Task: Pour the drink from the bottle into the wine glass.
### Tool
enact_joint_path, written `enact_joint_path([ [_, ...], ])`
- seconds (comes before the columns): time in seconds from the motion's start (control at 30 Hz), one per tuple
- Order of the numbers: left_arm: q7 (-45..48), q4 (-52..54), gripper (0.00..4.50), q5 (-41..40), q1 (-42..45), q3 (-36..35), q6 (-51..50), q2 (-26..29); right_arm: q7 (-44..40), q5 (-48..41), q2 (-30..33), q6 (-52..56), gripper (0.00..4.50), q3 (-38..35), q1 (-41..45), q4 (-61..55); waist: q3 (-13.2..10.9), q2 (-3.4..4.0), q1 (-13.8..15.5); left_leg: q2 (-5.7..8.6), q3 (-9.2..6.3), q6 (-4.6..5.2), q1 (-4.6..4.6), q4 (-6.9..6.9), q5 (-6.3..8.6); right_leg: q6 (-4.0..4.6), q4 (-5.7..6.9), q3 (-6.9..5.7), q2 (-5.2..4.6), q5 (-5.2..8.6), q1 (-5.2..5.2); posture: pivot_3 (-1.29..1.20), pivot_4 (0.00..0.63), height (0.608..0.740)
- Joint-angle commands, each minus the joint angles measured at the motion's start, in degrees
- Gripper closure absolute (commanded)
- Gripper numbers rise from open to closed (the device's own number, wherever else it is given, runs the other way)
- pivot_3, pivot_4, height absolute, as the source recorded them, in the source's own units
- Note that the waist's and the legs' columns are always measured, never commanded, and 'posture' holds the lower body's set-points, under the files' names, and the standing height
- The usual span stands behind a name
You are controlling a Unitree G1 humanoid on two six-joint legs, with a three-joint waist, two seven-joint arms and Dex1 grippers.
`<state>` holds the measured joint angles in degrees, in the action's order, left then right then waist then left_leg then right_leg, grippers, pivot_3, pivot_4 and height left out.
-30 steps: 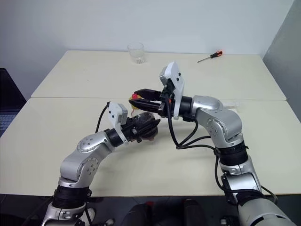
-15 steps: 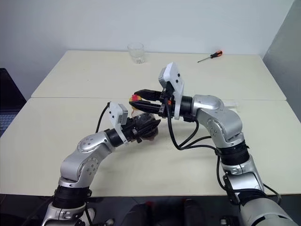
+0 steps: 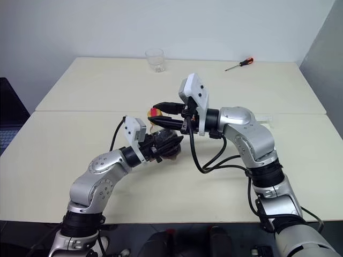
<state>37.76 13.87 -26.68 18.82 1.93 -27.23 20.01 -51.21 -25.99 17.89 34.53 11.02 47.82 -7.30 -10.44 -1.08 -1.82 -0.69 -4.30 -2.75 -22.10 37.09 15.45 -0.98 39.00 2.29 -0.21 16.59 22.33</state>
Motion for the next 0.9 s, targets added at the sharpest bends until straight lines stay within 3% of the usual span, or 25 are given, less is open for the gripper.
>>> enact_joint_path([
  [0.03, -0.3, 2.0, 2.28, -0.5, 1.8, -1.0, 1.5, -0.4, -1.4, -1.0, 0.1, 1.8, 2.71, 0.8, 1.0, -0.5, 0.0, 0.0, 0.0, 0.0, 0.0, 0.0, 0.0, 0.0, 0.0, 0.0, 0.0, 0.0, 0.0, 0.0, 0.0, 0.0, 0.15, 0.74],
  [0.53, -0.2, 2.0, 2.28, -0.4, 1.6, -0.9, 1.8, -0.5, -0.5, -2.3, -0.8, 5.7, 2.71, -0.4, 1.6, 0.2, 0.0, 0.0, 0.0, 0.0, 0.0, 0.0, 0.0, 0.0, 0.0, 0.0, 0.0, 0.0, 0.0, 0.0, 0.0, 0.0, 0.15, 0.74],
  [0.63, -0.1, 1.7, 2.28, -0.3, 1.8, -0.8, 1.9, -0.5, -0.2, -2.7, -0.9, 6.0, 3.23, -0.8, 1.8, 0.3, 0.0, 0.0, 0.0, 0.0, 0.0, 0.0, 0.0, 0.0, 0.0, 0.0, 0.0, 0.0, -0.01, 0.0, 0.0, 0.0, 0.15, 0.74],
  [0.9, 0.1, 1.9, 2.28, -0.2, 1.5, -0.7, 1.9, -0.5, 0.5, -2.8, -0.9, 5.7, 3.26, -1.4, 2.3, 0.8, 0.0, 0.0, 0.0, 0.0, 0.0, 0.0, 0.0, 0.0, 0.0, 0.0, 0.0, 0.0, 0.0, 0.0, 0.0, 0.0, 0.15, 0.74],
])
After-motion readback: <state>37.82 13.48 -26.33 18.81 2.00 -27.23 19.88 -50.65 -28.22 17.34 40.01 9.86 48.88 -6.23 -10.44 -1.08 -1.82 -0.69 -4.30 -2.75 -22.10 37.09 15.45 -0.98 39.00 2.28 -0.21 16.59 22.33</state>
